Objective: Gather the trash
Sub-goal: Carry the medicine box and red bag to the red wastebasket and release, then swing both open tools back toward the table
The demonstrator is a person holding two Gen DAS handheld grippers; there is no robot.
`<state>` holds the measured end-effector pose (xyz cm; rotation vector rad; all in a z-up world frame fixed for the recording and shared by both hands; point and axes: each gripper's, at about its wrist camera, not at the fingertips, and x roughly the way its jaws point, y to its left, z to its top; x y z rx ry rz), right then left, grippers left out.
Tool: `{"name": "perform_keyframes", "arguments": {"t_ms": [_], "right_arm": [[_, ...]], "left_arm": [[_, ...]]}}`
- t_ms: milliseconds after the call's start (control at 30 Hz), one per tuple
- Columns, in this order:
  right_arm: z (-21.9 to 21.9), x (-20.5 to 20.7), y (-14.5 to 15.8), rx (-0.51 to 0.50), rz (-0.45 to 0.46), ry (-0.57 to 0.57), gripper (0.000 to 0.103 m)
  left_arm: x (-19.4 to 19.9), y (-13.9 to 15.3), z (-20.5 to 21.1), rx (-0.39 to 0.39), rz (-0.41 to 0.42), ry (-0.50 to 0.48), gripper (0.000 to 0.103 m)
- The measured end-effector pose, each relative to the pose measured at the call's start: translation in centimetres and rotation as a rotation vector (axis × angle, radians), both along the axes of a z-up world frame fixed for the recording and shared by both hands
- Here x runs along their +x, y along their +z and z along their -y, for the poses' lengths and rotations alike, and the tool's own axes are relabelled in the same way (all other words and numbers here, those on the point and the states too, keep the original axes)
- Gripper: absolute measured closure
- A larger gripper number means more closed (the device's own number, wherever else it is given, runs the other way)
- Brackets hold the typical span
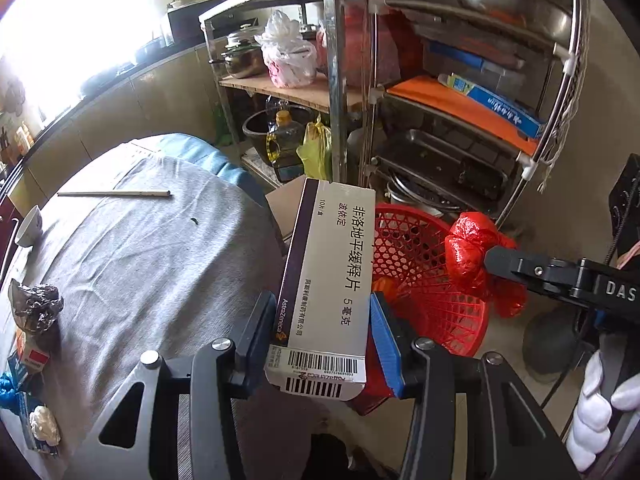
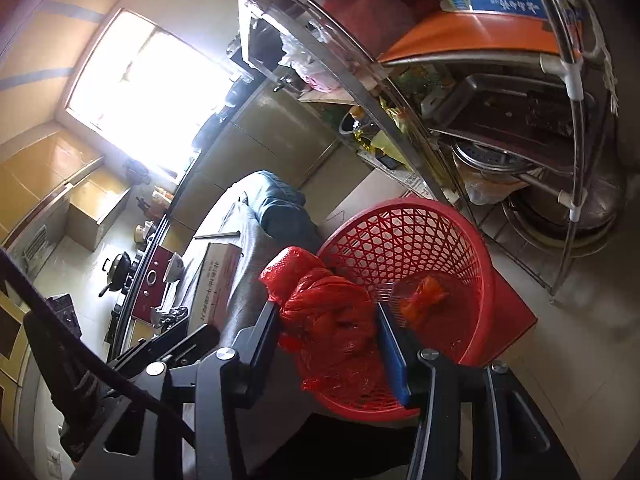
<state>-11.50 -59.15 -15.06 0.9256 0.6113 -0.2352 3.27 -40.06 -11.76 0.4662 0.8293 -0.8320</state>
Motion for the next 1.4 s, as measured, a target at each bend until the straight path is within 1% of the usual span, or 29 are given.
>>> {"name": "perform_keyframes", "arguments": {"t_ms": [267, 400, 500, 533, 600, 700, 800, 933, 1067, 1167, 1267, 1333, 1400], "right_arm": [[1.0, 0.7, -1.3, 0.029, -0.012, -0.043, 0.051], [1.9, 1.0, -2.2, 0.044, -0.017, -0.063, 0.05], [2.5, 1.4, -2.9, 0.078, -0.018, -0.073, 0.048], [2.6, 1.4, -3.1, 0.086, -0.018, -0.075, 0.047], [2.7, 1.6, -3.2, 0.094, -0.021, -0.074, 0.043], [2.4, 1.7, -3.2, 0.085, -0.022, -0.073, 0.043], [1.8, 1.9, -2.9, 0.071, -0.02, -0.063, 0.043], [0.6, 2.5, -2.3, 0.046, -0.021, -0.036, 0.043], [-1.9, 3.7, -0.7, -0.01, -0.02, 0.001, 0.043], [-4.4, 4.9, 1.4, -0.079, -0.003, 0.04, 0.043], [-7.3, 6.2, 3.9, -0.166, 0.018, 0.086, 0.043], [-9.5, 7.3, 5.6, -0.228, 0.036, 0.121, 0.043], [-11.8, 8.3, 7.4, -0.291, 0.052, 0.161, 0.043]], "left_arm": [[0.8, -2.1, 2.1, 0.03, -0.026, -0.008, 0.053], [1.4, -3.3, 3.0, 0.039, -0.072, -0.02, 0.052], [1.8, -3.9, 3.4, 0.032, -0.112, -0.038, 0.052], [2.0, -4.0, 3.4, 0.028, -0.124, -0.039, 0.049], [2.2, -4.0, 3.1, 0.017, -0.141, -0.04, 0.048], [2.3, -3.5, 1.8, 0.007, -0.143, -0.032, 0.048], [2.2, -2.6, -0.1, 0.003, -0.125, -0.017, 0.048], [2.2, -1.0, -4.1, 0.003, -0.091, 0.032, 0.046], [2.5, 0.8, -9.7, -0.026, -0.079, 0.114, 0.046], [2.5, 2.0, -14.9, -0.04, -0.051, 0.203, 0.046], [2.3, 3.2, -21.2, -0.06, -0.017, 0.309, 0.046], [2.0, 3.7, -25.1, -0.071, 0.006, 0.389, 0.042], [1.8, 4.0, -29.4, -0.091, 0.015, 0.489, 0.039]]}}
